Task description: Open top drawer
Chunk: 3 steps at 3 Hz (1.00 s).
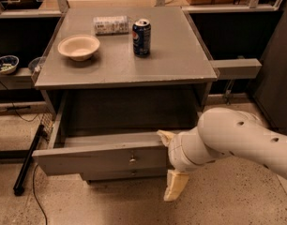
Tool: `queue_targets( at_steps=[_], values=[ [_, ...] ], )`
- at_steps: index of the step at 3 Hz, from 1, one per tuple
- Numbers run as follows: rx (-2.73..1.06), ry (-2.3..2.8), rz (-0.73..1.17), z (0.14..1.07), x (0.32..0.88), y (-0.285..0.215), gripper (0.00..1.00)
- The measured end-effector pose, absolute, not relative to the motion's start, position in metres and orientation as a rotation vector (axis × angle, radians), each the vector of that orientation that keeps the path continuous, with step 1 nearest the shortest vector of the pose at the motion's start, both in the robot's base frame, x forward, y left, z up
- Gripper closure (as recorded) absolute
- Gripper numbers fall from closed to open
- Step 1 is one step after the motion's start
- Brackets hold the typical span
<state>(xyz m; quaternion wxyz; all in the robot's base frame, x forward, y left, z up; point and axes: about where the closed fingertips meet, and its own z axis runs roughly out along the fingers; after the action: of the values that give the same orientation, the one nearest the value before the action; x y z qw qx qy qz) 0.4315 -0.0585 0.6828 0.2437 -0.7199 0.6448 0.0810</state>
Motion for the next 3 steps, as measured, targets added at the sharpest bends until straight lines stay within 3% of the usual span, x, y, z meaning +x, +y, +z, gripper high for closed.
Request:
queue_targets(
  at_steps=[3],
  values=[
    [-2.125,1.794,0.050,0.628,0.471,-0.031,0.00]
  ],
)
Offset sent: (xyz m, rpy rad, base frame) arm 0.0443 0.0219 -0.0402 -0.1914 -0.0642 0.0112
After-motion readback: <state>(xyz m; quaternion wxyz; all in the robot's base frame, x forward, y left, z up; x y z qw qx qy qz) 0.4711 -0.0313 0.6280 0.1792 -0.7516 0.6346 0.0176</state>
